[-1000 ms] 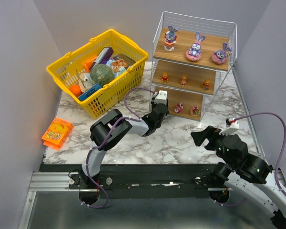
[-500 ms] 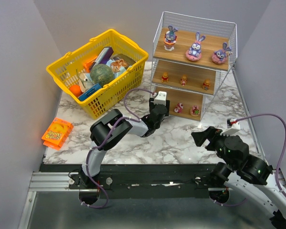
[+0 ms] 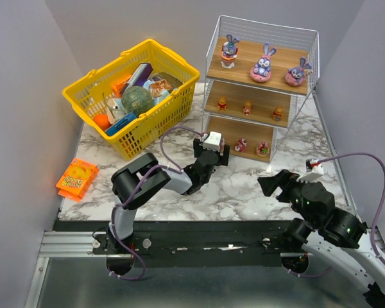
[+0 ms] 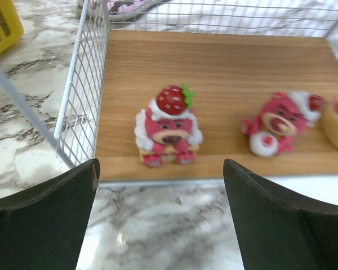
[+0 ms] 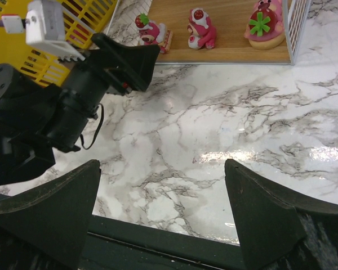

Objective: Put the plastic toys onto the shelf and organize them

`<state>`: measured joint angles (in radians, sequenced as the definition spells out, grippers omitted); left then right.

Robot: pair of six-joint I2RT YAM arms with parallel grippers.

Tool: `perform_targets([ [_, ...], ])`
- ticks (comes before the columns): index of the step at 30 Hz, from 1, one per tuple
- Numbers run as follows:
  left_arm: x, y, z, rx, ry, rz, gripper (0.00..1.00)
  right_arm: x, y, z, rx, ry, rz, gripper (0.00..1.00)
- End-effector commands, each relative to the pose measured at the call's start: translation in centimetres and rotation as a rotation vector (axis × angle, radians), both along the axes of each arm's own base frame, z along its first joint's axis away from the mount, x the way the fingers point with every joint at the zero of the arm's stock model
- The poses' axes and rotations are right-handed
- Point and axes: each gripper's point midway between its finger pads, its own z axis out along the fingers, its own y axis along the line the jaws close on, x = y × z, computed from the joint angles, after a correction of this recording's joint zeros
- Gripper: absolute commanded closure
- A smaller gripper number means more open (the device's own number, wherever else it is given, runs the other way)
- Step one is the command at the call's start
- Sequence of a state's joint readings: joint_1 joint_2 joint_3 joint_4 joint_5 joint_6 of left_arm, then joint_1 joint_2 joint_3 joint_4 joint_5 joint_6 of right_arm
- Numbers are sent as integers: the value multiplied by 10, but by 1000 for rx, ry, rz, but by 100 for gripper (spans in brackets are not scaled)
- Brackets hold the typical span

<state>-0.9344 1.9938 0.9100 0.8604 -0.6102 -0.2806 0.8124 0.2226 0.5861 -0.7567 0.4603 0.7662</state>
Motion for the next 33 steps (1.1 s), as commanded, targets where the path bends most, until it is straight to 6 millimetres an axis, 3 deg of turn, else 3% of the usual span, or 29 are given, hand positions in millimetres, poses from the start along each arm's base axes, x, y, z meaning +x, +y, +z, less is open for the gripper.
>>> perform_targets([
  [1,-26,-1,65,-116,-113,-13,1,2,-6,-9,-33,28,-40,2],
  [2,-35,-2,81,-144,-124,-24,1,3,-7,-8,-35,31,-50,1],
  [4,-46,6,79,-134,-93,-22,1,3,-7,-7,-37,37,-54,0],
  [5,-52,8,96,-165,-91,-31,1,4,-8,-6,-36,36,-59,0],
  [7,-68,8,90,-154,-7,-70,1,3,-9,-2,-28,31,-62,0],
  [8,-75,12,105,-189,2,-82,1,2,-11,-1,-21,29,-70,0],
  [9,-86,18,94,-148,53,-94,1,0,-14,4,-6,25,-78,0],
  [10,-92,21,97,-156,70,-101,1,-1,-17,5,5,30,-96,0],
  [11,-102,27,116,-218,71,-108,1,-1,-23,9,47,34,-144,0],
  [12,-110,38,107,-179,108,-105,1,-4,-28,8,42,46,-159,0],
  [13,-116,45,112,-186,114,-97,1,-6,-31,17,57,27,-158,0],
  [14,-124,56,134,-249,109,-90,1,-9,-31,21,40,16,-130,0],
  [16,-137,76,131,-203,152,-79,1,-13,-34,27,40,15,-121,0],
  [17,-145,88,150,-244,136,-89,1,-15,-36,35,50,8,-125,0],
  [19,-158,107,146,-204,170,-93,1,-18,-40,38,40,15,-125,0],
  [20,-166,120,162,-246,150,-103,1,-19,-43,45,41,5,-130,0],
  [22,-174,139,162,-223,157,-94,1,-22,-48,46,30,15,-142,0],
  [23,-179,151,175,-262,132,-92,1,-22,-50,48,30,10,-147,0],
  [26,-188,177,187,-269,103,-82,1,-26,-55,56,36,-6,-148,0],
  [33,-199,200,209,-285,69,-94,1,-36,-66,72,82,-57,-143,0],
])
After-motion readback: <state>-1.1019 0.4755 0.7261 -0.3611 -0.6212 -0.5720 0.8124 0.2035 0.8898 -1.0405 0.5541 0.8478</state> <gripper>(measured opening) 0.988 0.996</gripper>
